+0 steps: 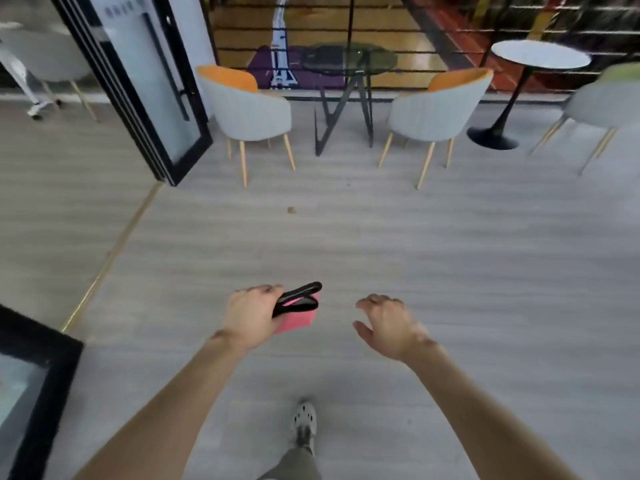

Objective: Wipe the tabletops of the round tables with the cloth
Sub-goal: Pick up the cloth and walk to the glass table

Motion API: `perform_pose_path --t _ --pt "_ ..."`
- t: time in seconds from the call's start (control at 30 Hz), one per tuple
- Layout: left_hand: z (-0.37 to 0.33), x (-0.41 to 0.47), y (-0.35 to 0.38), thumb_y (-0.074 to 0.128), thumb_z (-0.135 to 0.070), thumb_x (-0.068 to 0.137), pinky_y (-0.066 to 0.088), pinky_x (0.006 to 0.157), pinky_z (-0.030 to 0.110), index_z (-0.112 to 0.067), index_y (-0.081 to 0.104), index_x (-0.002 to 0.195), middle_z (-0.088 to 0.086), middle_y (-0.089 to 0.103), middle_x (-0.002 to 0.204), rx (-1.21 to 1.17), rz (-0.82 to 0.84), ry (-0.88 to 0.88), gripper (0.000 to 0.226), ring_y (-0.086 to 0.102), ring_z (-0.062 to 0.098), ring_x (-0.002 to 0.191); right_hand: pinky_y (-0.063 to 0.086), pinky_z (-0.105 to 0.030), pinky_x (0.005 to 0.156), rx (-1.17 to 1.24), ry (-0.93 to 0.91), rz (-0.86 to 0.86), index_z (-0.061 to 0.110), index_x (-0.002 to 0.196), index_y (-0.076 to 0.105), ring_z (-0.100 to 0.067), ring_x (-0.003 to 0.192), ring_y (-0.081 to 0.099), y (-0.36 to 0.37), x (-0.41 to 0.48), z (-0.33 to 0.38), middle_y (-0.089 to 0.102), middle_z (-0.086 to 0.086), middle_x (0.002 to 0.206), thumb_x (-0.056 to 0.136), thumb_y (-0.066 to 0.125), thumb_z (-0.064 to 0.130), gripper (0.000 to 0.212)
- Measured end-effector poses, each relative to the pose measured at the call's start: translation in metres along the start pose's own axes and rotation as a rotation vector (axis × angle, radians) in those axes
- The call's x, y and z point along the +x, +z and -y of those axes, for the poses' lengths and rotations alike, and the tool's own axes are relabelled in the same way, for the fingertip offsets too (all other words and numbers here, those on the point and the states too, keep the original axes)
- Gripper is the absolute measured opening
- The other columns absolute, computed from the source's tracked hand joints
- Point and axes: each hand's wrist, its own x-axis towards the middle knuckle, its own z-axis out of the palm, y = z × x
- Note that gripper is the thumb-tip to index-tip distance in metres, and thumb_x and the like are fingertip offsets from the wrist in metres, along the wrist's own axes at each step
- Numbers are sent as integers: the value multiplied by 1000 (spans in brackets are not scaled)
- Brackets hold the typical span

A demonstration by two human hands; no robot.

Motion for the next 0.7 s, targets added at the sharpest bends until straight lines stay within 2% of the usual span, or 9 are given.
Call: perform_pose_path --t 0.07,0.17,0.27,0.37,0.5,0.6,0.7 --pt "-10 59 2 58 -52 83 52 78 36 -28 61 107 -3 74 98 -11 9 53 34 74 29 95 53 -43 106 -22 65 -5 16 144 60 -31 127 65 -7 29 -38 66 -8 140 109 51 46 47" --pt "-16 153 12 56 -56 86 52 76 34 -30 58 108 -4 75 96 5 4 109 34 75 27 93 54 -43 103 -49 121 21 15 140 62 -31 123 67 -21 91 -94 67 -9 135 109 53 43 43" --pt "-18 252 19 57 -62 90 44 68 34 -32 57 108 -5 76 92 -4 -37 137 35 76 25 87 54 -42 105 -58 182 46 14 140 62 -32 123 66 -41 163 -148 67 -9 135 109 53 40 41" --pt "-19 345 14 63 -57 89 36 62 33 -33 59 103 -6 74 86 -33 -55 182 29 75 25 81 54 -41 105 -44 244 81 15 141 62 -30 122 67 -66 221 -198 67 -8 135 109 52 40 42" --pt "-26 459 -6 69 -46 78 48 65 34 -29 59 96 -8 71 90 -47 -46 174 26 74 24 85 55 -41 103 -8 308 59 15 139 64 -29 121 68 -101 289 -260 69 -7 134 109 54 39 40" --pt "-28 544 -21 70 -40 74 46 64 34 -29 55 92 -6 70 87 -55 -61 171 26 73 26 81 56 -41 103 23 350 39 15 138 66 -29 120 69 -122 345 -302 70 -7 133 108 55 39 40" --pt "-26 633 -23 66 -45 80 44 65 35 -31 49 93 -6 69 85 -70 -82 184 26 72 28 79 56 -42 101 30 360 17 16 134 68 -28 117 70 -137 414 -350 71 -6 129 107 55 39 38"
